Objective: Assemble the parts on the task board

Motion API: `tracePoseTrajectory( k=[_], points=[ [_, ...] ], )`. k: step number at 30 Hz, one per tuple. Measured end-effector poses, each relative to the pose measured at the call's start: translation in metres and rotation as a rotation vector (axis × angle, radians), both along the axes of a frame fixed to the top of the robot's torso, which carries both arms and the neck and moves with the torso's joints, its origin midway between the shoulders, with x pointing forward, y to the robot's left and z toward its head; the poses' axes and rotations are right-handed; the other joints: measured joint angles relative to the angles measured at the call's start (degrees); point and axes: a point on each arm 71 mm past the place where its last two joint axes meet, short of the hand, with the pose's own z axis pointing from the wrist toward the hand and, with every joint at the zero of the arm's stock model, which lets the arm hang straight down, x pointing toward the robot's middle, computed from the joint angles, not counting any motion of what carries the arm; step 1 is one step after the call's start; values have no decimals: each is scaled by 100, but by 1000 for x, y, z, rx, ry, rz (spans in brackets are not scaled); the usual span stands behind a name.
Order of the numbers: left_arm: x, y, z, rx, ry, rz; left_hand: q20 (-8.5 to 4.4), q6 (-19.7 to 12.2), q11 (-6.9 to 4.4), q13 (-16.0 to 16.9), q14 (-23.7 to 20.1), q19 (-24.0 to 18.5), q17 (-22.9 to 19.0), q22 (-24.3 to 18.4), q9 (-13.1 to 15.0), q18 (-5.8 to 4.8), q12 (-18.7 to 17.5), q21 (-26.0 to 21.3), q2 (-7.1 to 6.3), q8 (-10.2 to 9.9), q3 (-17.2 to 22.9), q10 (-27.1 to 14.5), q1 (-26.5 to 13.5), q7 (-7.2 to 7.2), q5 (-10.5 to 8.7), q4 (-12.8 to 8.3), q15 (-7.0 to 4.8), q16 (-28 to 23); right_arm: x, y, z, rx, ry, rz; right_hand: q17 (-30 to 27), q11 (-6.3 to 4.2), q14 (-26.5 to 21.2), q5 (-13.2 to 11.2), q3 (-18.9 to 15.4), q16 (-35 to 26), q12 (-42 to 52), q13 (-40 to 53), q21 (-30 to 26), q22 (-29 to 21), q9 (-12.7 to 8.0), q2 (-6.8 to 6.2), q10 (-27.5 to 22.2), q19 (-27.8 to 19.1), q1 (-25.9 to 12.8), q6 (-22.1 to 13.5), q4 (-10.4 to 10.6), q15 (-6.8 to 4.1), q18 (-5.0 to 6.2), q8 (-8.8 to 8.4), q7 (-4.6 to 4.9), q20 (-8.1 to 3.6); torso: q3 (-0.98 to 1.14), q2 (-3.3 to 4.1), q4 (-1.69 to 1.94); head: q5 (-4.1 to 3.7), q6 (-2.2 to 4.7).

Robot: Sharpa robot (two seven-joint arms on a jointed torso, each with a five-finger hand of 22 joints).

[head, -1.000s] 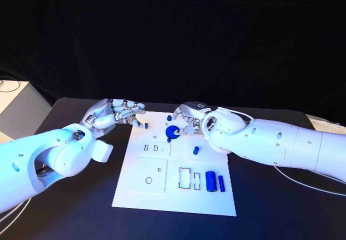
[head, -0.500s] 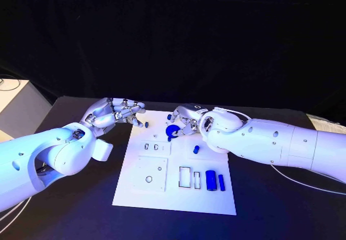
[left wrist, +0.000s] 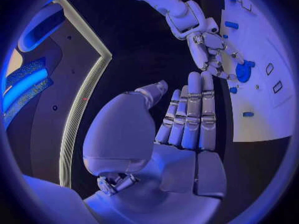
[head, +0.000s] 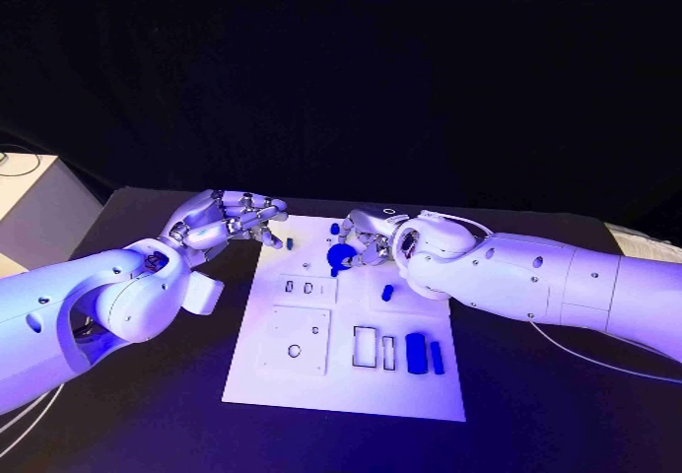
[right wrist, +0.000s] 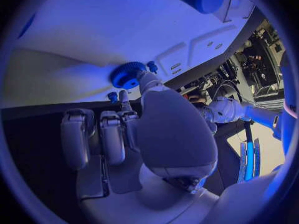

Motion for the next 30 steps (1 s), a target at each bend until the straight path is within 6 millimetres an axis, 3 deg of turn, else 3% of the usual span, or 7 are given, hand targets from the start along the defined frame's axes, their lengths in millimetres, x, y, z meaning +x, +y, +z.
tracePoseTrajectory(
  k=[13, 18, 30],
  points=[
    [0, 0, 0, 1, 0, 0, 22, 0, 0, 0, 0, -23, 12, 13, -1, 0, 0, 45, 0, 0, 0, 0, 0, 0, 0, 0, 0, 30, 1, 1, -3, -9, 13, 1, 0, 0, 0, 15, 17, 0, 0, -1, 0, -1, 0, 1, 0, 0, 0, 0, 16, 0, 0, 0, 0, 0, 10, 3, -4, 12, -13],
    [1, 0, 0, 1, 0, 0, 22, -21, 0, 0, -20, -22, 12, 13, 0, 0, 0, 44, 23, 0, 0, 0, -23, 21, 0, 0, 20, 30, 1, 1, -4, -9, 14, 4, -1, -3, 0, 98, 201, 0, 24, -1, 0, -1, 6, 55, -4, 0, 54, 87, 10, 0, 0, 24, -38, 0, 8, 2, -4, 15, -25],
    [1, 0, -1, 2, 1, -1, 21, -22, 0, 0, -20, -22, 11, 13, 3, 0, 0, 45, 23, 0, 0, 0, -23, 22, 0, 0, 20, 30, 1, 2, -4, 4, 4, 9, -1, -123, -10, -22, 1498, 0, 88, 3, 2, -2, -47, 70, -18, 1, 94, 298, -116, -95, 0, 80, -51, -85, 7, 0, -7, 23, -31]
  ],
)
